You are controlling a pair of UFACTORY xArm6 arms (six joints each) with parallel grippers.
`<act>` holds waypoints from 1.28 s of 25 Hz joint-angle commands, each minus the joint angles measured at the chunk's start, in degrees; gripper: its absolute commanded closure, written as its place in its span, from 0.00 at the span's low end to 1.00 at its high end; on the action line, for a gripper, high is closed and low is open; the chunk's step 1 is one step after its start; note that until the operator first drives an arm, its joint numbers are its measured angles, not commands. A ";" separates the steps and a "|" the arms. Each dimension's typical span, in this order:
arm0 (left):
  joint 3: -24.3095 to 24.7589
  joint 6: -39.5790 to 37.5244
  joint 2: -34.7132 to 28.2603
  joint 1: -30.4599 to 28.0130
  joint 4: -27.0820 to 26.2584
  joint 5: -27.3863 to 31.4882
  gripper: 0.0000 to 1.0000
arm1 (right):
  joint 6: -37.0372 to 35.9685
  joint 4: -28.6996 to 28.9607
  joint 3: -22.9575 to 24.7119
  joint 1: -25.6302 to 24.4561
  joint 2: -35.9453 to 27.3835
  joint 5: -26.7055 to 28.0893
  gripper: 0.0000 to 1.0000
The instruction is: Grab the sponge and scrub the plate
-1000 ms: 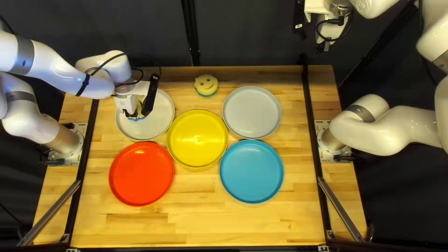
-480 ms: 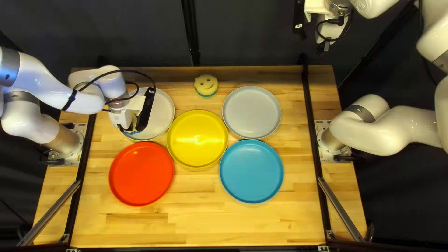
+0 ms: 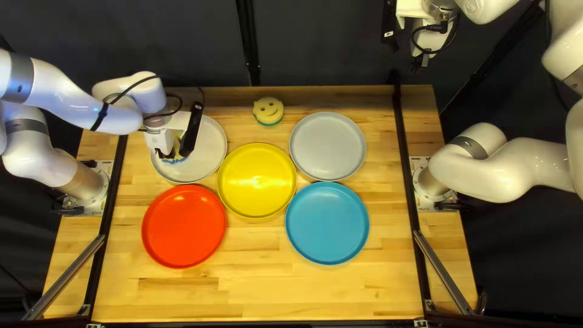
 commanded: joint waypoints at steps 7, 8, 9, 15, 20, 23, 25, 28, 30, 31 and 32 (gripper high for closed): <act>-5.53 2.66 6.50 1.39 -0.25 -0.69 1.00 | 0.00 0.00 0.00 0.00 0.00 0.00 0.00; -5.26 2.20 6.33 0.42 -0.58 -0.92 1.00 | 0.00 0.00 0.00 0.00 0.00 0.00 0.00; -5.06 1.82 6.05 -0.32 -0.84 -0.95 1.00 | 0.00 0.00 0.00 0.00 0.00 0.00 0.00; -2.44 -2.71 2.02 -6.69 -2.72 -1.61 1.00 | 0.00 0.00 0.00 0.00 0.00 0.00 0.00; -1.47 -8.77 -2.56 -12.19 -1.72 -1.09 1.00 | 0.00 0.00 0.00 0.00 0.00 0.00 0.00; -3.11 -14.85 -4.03 -17.51 0.83 -0.49 1.00 | 0.00 0.00 0.00 0.00 0.00 0.00 0.00; -4.11 -17.79 -4.42 -20.14 2.33 -0.42 1.00 | 0.00 0.00 0.00 0.00 0.00 0.00 0.00; -8.27 -24.28 -3.06 -26.42 6.51 -0.21 1.00 | 0.00 0.00 0.00 0.00 0.00 0.00 0.00; -10.45 -26.32 -1.92 -28.69 8.36 -0.15 1.00 | 0.00 0.00 0.00 0.00 0.00 0.00 0.00; -12.17 -27.66 -0.90 -30.23 9.65 -0.12 1.00 | 0.00 0.00 0.00 0.00 0.00 0.00 0.00; -13.23 -28.35 -0.25 -31.17 10.40 -0.22 1.00 | 0.00 0.00 0.00 0.00 0.00 0.00 0.00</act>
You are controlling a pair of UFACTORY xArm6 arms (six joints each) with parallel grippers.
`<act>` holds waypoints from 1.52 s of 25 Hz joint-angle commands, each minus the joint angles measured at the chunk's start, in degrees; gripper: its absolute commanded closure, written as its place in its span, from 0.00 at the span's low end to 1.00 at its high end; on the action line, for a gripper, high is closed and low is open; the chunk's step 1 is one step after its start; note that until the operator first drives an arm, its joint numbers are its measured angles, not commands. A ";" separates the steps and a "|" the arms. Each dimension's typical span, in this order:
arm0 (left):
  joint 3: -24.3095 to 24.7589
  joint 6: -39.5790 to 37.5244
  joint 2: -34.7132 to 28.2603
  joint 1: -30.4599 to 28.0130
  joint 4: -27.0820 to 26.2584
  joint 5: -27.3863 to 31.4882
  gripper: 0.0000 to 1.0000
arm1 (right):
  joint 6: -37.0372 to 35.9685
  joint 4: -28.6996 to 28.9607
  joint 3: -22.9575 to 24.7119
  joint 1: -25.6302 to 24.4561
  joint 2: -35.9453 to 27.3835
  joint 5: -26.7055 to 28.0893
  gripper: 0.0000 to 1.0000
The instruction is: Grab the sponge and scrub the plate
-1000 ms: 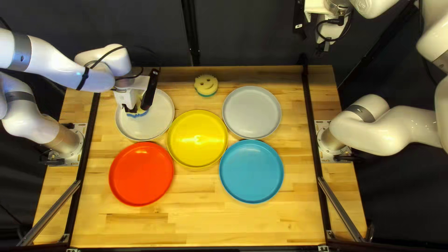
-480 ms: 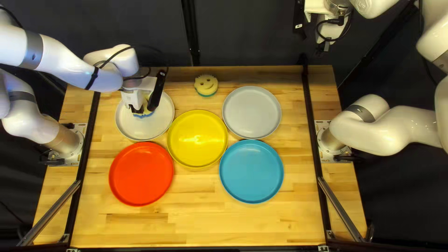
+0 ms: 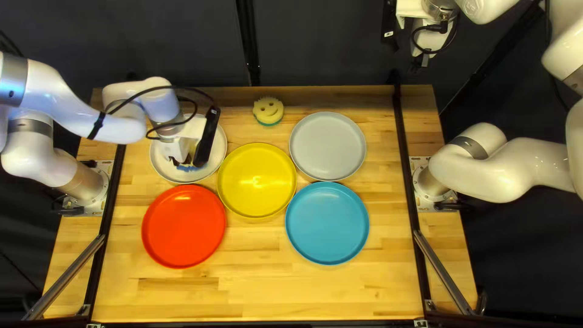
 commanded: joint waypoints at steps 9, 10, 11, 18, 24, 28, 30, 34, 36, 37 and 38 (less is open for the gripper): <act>-7.91 0.00 10.62 -7.12 0.20 -8.00 1.00 | 0.00 0.00 0.00 0.00 0.00 0.00 0.00; -7.96 1.14 11.58 -6.97 -0.74 -8.98 1.00 | 0.00 0.00 0.00 0.00 0.00 0.00 0.00; -8.26 3.09 13.23 -6.69 -2.43 -10.25 1.00 | 0.00 0.00 0.00 0.00 0.00 0.00 0.00; -9.56 9.98 17.65 -6.17 -8.48 -13.70 1.00 | 0.00 0.00 0.00 0.00 0.00 0.00 0.00; -8.89 14.15 19.04 -4.16 -11.15 -14.77 1.00 | 0.00 0.00 0.00 0.00 0.00 0.00 0.00; -8.43 16.68 19.40 -1.61 -11.74 -14.41 1.00 | 0.00 0.00 0.00 0.00 0.00 0.00 0.00; -8.19 18.51 19.77 0.34 -11.76 -14.25 1.00 | 0.00 0.00 0.00 0.00 0.00 0.00 0.00; -9.12 21.00 21.03 2.81 -11.72 -13.83 1.00 | 0.00 0.00 0.00 0.00 0.00 0.00 0.00; -9.94 22.28 21.93 3.89 -11.84 -13.55 1.00 | 0.00 0.00 0.00 0.00 0.00 0.00 0.00; -10.33 22.77 22.34 4.24 -11.96 -13.44 1.00 | 0.00 0.00 0.00 0.00 0.00 0.00 0.00; -10.65 23.08 22.69 4.45 -12.04 -13.38 1.00 | 0.00 0.00 0.00 0.00 0.00 0.00 0.00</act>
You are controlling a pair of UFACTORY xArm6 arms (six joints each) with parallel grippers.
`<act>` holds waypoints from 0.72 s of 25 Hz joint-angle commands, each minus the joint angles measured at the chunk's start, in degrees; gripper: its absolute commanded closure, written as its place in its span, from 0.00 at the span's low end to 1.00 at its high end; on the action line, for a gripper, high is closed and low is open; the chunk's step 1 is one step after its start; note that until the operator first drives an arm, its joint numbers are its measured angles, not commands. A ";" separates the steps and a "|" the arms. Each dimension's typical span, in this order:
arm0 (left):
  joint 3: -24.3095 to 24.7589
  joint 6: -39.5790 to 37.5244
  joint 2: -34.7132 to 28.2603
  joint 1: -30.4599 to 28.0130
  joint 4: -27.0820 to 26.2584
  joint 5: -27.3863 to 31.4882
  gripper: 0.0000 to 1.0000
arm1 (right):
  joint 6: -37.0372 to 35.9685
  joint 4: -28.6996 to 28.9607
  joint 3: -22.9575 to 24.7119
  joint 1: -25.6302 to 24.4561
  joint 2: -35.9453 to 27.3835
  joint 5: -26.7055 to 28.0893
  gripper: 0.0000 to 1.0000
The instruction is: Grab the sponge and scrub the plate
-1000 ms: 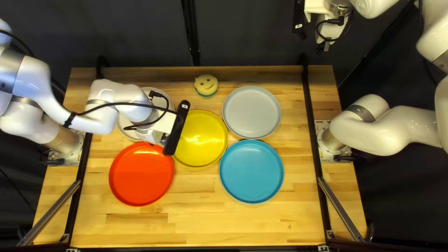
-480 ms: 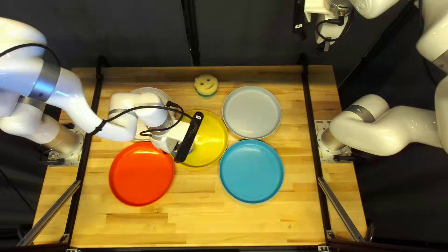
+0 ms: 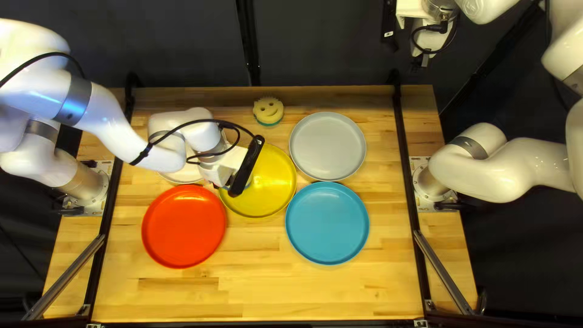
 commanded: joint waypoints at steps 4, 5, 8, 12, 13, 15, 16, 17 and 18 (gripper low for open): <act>-2.63 1.06 2.58 0.12 -0.29 0.48 1.00 | 0.00 0.00 0.00 0.00 0.00 0.00 0.00; -2.65 0.69 2.55 -0.25 -0.19 0.50 1.00 | 0.00 0.00 0.00 0.00 0.00 0.00 0.00; -2.77 -0.65 2.44 -1.85 0.03 0.70 1.00 | 0.00 0.00 0.00 0.00 0.00 0.00 0.00; -2.91 -2.27 3.16 -3.94 0.13 0.29 1.00 | 0.00 0.00 0.00 0.00 0.00 0.00 0.00; -2.99 -2.79 3.49 -4.49 0.20 0.09 1.00 | 0.00 0.00 0.00 0.00 0.00 0.00 0.00; -3.01 -3.82 3.85 -5.49 0.47 -0.20 1.00 | 0.00 0.00 0.00 0.00 0.00 0.00 0.00; -2.94 -4.63 3.95 -6.30 0.63 -0.39 1.00 | 0.00 0.00 0.00 0.00 0.00 0.00 0.00; -2.91 -5.05 3.98 -6.75 0.71 -0.47 1.00 | 0.00 0.00 0.00 0.00 0.00 0.00 0.00; -2.85 -5.47 3.99 -7.17 0.82 -0.57 1.00 | 0.00 0.00 0.00 0.00 0.00 0.00 0.00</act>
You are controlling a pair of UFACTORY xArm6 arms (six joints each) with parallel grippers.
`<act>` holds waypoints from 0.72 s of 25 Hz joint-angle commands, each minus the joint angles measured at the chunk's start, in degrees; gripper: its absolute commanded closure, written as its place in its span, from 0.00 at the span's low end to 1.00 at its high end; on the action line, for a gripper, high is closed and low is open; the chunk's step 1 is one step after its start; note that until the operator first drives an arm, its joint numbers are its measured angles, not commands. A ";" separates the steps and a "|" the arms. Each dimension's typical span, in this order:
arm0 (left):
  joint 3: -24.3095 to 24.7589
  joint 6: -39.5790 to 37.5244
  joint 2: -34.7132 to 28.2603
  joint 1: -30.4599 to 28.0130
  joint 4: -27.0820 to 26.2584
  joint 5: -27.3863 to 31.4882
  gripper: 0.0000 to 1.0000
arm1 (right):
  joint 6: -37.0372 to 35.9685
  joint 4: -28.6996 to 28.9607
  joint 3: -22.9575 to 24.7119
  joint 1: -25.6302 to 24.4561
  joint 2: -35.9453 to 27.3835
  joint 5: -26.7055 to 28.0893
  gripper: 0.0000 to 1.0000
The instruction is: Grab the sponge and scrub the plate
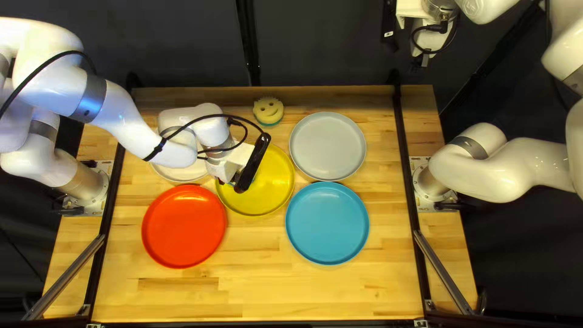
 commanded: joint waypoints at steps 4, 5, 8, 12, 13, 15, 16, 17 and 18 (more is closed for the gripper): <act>-0.07 -2.48 0.54 -2.70 0.37 -0.83 1.00 | 0.00 0.00 0.00 0.00 0.00 0.00 0.00; -0.36 -2.79 0.70 -3.04 0.44 -0.83 1.00 | 0.00 0.00 0.00 0.00 0.00 0.00 0.00; -0.85 -3.47 0.62 -3.50 0.93 -0.67 1.00 | 0.00 0.00 0.00 0.00 0.00 0.00 0.00; -0.81 -2.52 0.49 -2.42 0.99 -0.57 1.00 | 0.00 0.00 0.00 0.00 0.00 0.00 0.00; -0.92 -1.72 0.64 -1.60 0.96 -0.44 1.00 | 0.00 0.00 0.00 0.00 0.00 0.00 0.00; -1.29 -0.10 0.99 -0.02 0.73 -0.16 1.00 | 0.00 0.00 0.00 0.00 0.00 0.00 0.00; -1.56 0.67 1.22 0.83 0.72 -0.01 1.00 | 0.00 0.00 0.00 0.00 0.00 0.00 0.00; -1.79 1.16 1.41 1.40 0.72 0.10 1.00 | 0.00 0.00 0.00 0.00 0.00 0.00 0.00; -2.46 2.07 1.97 2.46 0.78 0.40 1.00 | 0.00 0.00 0.00 0.00 0.00 0.00 0.00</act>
